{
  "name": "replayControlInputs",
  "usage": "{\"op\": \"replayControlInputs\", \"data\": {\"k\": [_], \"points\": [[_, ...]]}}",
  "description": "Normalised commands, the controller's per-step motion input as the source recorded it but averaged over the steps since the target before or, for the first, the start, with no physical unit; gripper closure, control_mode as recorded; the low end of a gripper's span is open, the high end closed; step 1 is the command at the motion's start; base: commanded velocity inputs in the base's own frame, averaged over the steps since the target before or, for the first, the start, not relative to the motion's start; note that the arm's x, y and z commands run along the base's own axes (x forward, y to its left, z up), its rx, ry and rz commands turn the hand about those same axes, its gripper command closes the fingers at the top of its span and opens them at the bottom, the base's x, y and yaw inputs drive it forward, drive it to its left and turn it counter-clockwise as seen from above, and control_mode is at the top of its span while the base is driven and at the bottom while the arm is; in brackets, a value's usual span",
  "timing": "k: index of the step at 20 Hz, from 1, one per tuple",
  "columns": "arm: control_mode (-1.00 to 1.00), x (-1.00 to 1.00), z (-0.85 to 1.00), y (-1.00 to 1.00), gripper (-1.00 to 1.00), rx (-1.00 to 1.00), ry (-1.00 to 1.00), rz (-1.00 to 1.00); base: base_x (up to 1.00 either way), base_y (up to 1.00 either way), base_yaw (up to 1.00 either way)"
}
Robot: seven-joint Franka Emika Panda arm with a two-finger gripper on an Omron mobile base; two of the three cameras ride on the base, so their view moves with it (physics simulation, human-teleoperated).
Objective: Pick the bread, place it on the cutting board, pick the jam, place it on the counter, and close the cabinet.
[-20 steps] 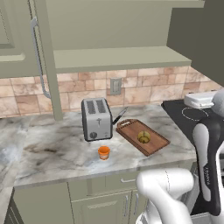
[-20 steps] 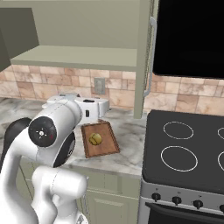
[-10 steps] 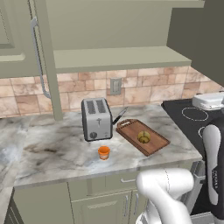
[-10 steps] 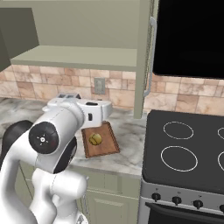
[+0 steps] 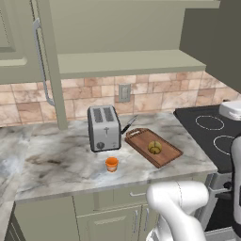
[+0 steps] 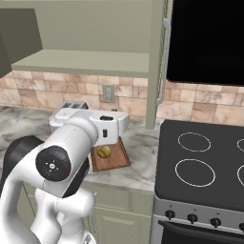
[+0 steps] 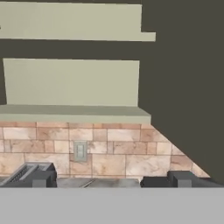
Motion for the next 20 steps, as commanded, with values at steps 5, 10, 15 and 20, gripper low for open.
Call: {"op": "replayControlInputs", "data": {"k": [5, 10, 15, 20], "points": [[-1.0, -0.22, 0.0, -0.08, -1.0, 0.0, -0.11, -0.03, 0.0, 0.0, 0.0], [-1.0, -0.23, 0.0, -0.02, -1.0, 0.0, -0.1, -0.04, 0.0, 0.0, 0.0], [-1.0, -0.17, 0.0, -0.05, -1.0, 0.0, -0.07, -0.02, 0.0, 0.0, 0.0], [-1.0, -0.09, -0.04, -0.06, -1.0, 0.0, -0.05, 0.0, 0.0, 0.0, 0.0]]}}
